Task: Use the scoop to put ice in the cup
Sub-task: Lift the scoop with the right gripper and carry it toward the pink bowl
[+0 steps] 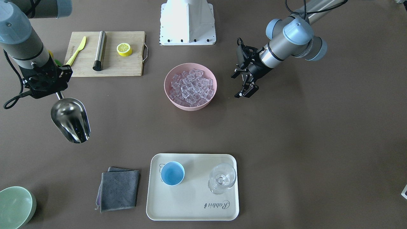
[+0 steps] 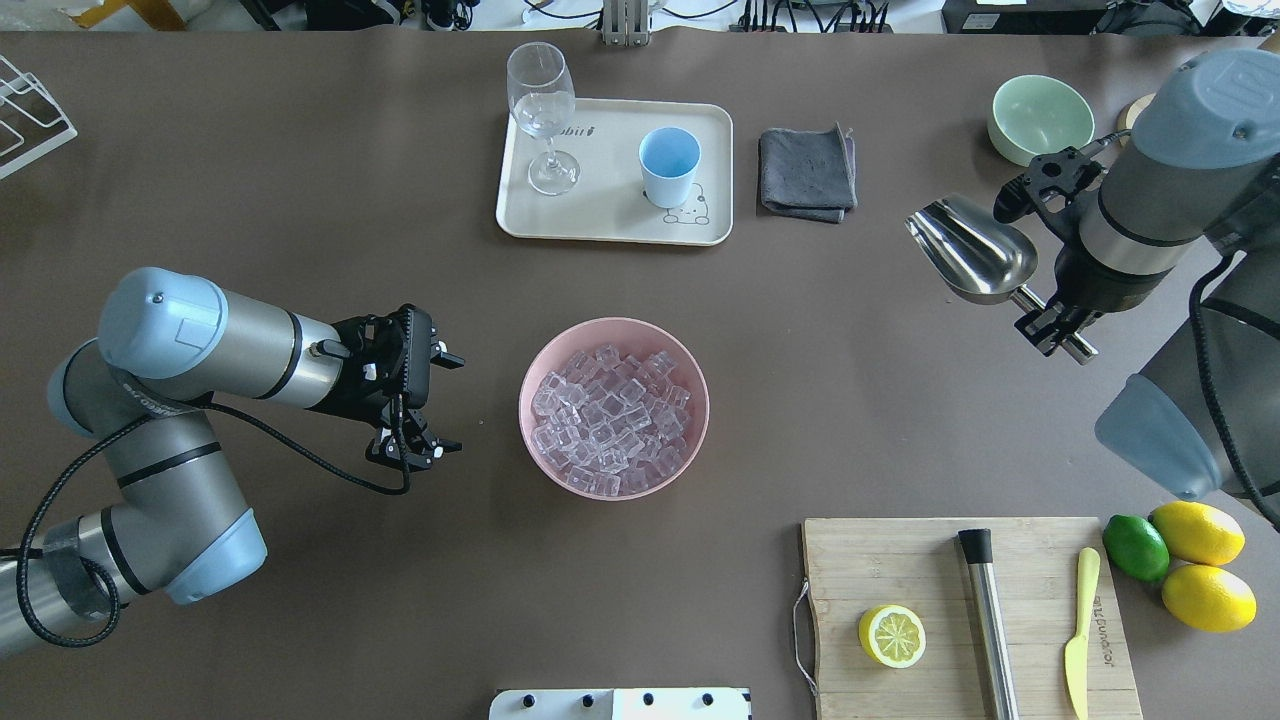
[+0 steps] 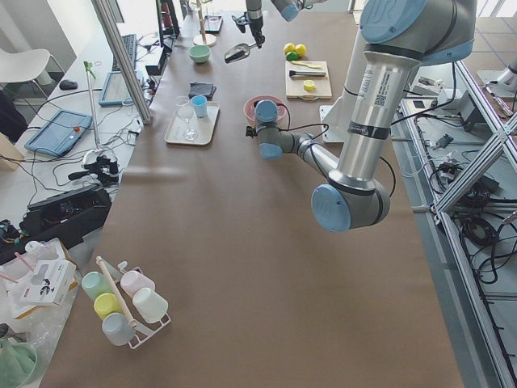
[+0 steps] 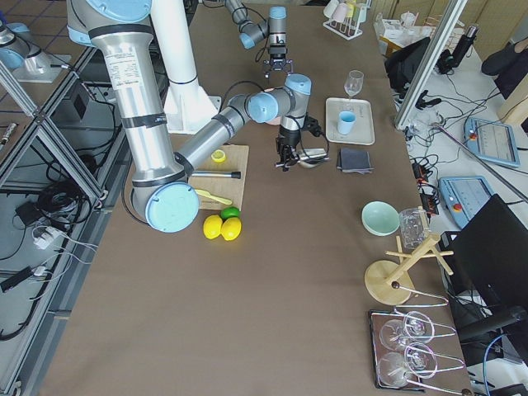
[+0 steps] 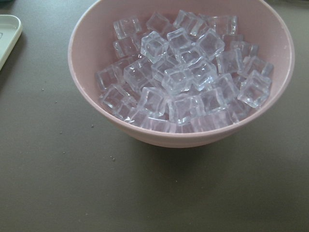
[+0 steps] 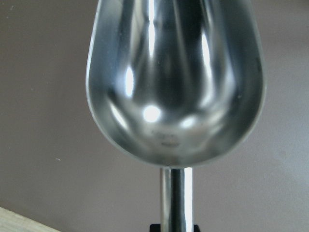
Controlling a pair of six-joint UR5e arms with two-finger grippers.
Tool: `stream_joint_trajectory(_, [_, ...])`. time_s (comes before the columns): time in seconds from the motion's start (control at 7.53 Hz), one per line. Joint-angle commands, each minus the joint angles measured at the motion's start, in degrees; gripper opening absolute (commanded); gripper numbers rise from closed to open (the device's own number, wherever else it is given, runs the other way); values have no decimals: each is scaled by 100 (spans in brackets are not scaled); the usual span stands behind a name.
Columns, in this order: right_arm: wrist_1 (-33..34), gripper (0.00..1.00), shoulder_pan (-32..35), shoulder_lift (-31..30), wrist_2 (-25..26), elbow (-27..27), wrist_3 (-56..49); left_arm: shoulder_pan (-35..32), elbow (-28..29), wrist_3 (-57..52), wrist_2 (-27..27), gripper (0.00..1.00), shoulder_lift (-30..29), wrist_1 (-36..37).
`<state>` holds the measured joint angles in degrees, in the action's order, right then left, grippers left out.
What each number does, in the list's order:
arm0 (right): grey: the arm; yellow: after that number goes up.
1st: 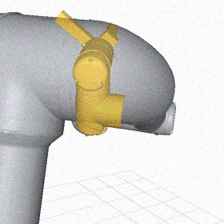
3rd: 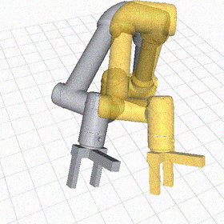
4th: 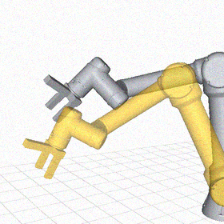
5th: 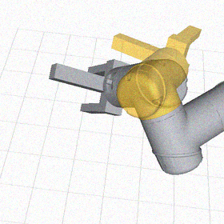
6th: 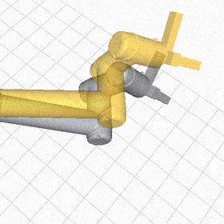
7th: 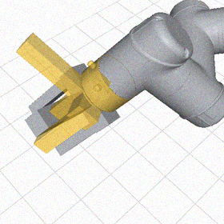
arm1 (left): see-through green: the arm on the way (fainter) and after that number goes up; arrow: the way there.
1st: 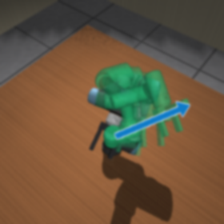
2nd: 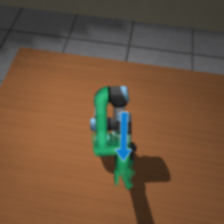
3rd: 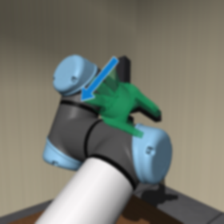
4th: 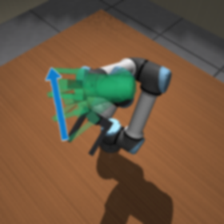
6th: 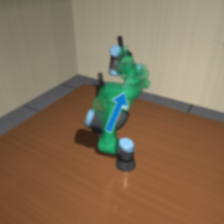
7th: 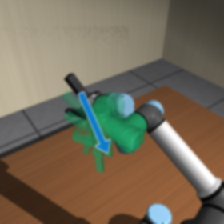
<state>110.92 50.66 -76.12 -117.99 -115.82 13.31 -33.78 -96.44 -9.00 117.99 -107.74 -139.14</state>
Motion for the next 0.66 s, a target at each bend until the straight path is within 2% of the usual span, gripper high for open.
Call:
stream_joint_trajectory(0.0, [710,0,5,324,74,24,-1214,-14,47,39,128,99,-18,-8])
stream_joint_trajectory(0.27, [1743,0,-4,920,214,42,-1758,-23,82,57,102,98,-88,-34])
stream_joint_trajectory(0.53, [1933,0,-47,1134,382,51,-1814,-6,282,57,-39,98,-194,-200])
